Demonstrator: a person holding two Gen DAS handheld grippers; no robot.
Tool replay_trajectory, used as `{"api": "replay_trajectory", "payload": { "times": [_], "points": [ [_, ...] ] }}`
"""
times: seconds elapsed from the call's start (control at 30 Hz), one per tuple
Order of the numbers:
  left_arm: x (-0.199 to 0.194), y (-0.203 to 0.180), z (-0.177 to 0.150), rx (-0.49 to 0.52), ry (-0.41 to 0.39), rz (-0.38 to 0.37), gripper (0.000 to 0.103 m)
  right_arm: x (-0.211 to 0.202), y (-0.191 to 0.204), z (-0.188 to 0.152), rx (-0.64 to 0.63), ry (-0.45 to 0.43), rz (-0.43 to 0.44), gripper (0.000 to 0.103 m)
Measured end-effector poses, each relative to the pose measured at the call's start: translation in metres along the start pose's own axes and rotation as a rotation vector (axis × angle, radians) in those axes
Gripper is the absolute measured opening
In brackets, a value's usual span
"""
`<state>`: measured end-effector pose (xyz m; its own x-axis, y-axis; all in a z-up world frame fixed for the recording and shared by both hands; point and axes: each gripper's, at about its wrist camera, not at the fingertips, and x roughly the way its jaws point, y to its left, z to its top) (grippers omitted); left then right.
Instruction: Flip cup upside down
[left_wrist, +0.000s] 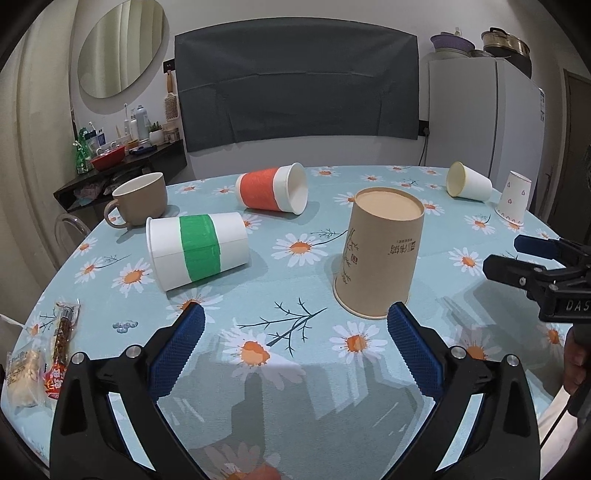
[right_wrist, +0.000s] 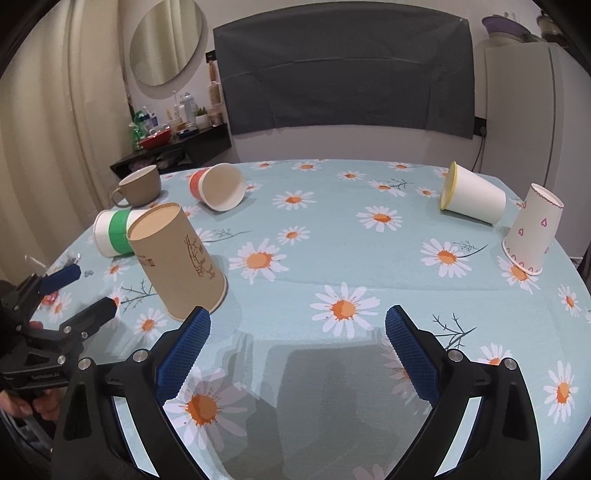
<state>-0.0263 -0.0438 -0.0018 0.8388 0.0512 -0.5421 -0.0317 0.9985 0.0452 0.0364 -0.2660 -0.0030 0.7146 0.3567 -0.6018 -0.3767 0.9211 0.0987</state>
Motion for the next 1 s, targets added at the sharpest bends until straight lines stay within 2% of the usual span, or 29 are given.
{"api": "replay_trajectory", "payload": {
  "times": [0.43,0.7,1.0],
  "points": [
    [0.013,0.012,0.006,-0.045,0.026,-0.004,0.097,0.009,0.016,-0.004,-0.048,-0.012,-0.019,0.094],
    [0.016,0.019,0.005,-0.083,0.04,-0.024,0.097,0.006,0.008,-0.007,0.007,-0.021,0.009,0.094],
    [0.016,0.017,0.003,-0.067,0.042,-0.024,0.097,0.007,0.014,-0.008,-0.021,-0.017,-0.01,0.094]
  ]
}}
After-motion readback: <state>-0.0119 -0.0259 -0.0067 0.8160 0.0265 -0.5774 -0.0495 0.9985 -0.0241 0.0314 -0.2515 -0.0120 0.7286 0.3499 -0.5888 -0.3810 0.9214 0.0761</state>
